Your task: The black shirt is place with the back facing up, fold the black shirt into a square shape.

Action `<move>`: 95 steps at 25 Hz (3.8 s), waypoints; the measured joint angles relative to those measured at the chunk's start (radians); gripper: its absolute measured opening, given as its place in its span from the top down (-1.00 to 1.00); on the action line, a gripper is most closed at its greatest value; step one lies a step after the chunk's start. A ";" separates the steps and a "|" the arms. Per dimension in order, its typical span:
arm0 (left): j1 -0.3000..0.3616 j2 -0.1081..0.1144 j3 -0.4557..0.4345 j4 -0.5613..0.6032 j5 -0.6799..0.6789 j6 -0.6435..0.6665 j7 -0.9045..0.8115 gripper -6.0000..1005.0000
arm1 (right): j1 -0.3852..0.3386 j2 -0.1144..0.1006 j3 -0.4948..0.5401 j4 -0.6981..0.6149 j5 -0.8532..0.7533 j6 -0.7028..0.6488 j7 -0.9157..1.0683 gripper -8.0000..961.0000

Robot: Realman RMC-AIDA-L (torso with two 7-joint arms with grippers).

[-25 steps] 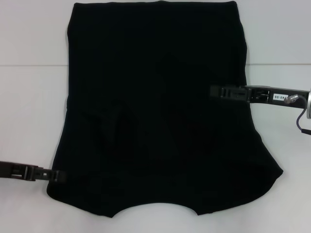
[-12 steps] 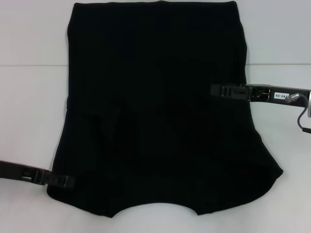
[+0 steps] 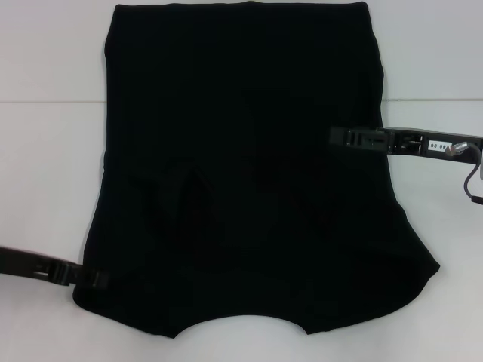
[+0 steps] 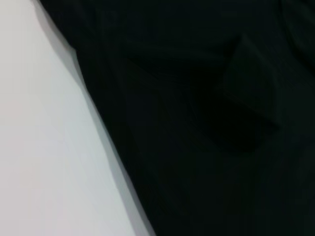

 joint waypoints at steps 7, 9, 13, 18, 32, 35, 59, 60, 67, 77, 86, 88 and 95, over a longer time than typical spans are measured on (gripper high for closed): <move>-0.002 -0.002 0.010 -0.010 0.010 -0.011 -0.003 -0.18 | -0.003 0.000 0.000 0.000 0.000 -0.003 0.000 -0.73; -0.003 -0.002 0.010 -0.010 0.008 -0.011 -0.003 -0.05 | -0.005 0.000 0.000 0.000 0.000 -0.005 0.000 -0.73; -0.006 -0.002 0.010 -0.010 0.008 -0.010 -0.003 0.33 | -0.008 -0.003 0.000 0.000 -0.001 -0.008 0.000 -0.73; -0.008 -0.001 0.007 -0.010 0.005 -0.003 -0.004 0.82 | -0.012 -0.021 -0.006 0.008 -0.029 -0.015 0.029 -0.73; -0.011 -0.005 -0.001 -0.010 -0.016 -0.004 -0.021 0.89 | -0.148 -0.121 -0.003 0.011 -0.139 -0.121 0.172 -0.72; -0.011 -0.010 -0.001 -0.014 -0.017 -0.009 -0.021 0.89 | -0.161 -0.131 0.001 0.015 -0.187 -0.135 0.197 -0.72; -0.027 -0.009 -0.001 -0.024 -0.017 -0.016 -0.020 0.89 | -0.113 -0.089 -0.004 0.029 -0.372 -0.102 0.250 -0.20; -0.027 -0.010 -0.001 -0.024 -0.017 -0.016 -0.020 0.89 | -0.113 -0.088 -0.005 0.029 -0.372 -0.098 0.250 -0.12; -0.033 -0.010 -0.001 -0.024 -0.017 -0.016 -0.020 0.89 | -0.116 -0.078 0.001 0.029 -0.376 -0.088 0.241 0.45; -0.025 -0.006 -0.038 -0.013 -0.018 0.073 -0.019 0.89 | -0.170 -0.090 0.068 0.018 -0.370 -0.175 0.179 0.84; 0.003 0.004 -0.169 -0.016 -0.044 0.297 0.037 0.89 | -0.277 -0.137 0.198 0.001 -0.374 -0.338 0.088 0.84; 0.018 0.000 -0.179 -0.018 -0.054 0.326 0.041 0.89 | -0.305 -0.148 0.230 -0.002 -0.374 -0.384 0.059 0.84; 0.087 -0.024 -0.206 -0.022 -0.102 0.353 0.045 0.89 | -0.403 -0.160 0.294 -0.021 -0.377 -0.460 0.016 0.83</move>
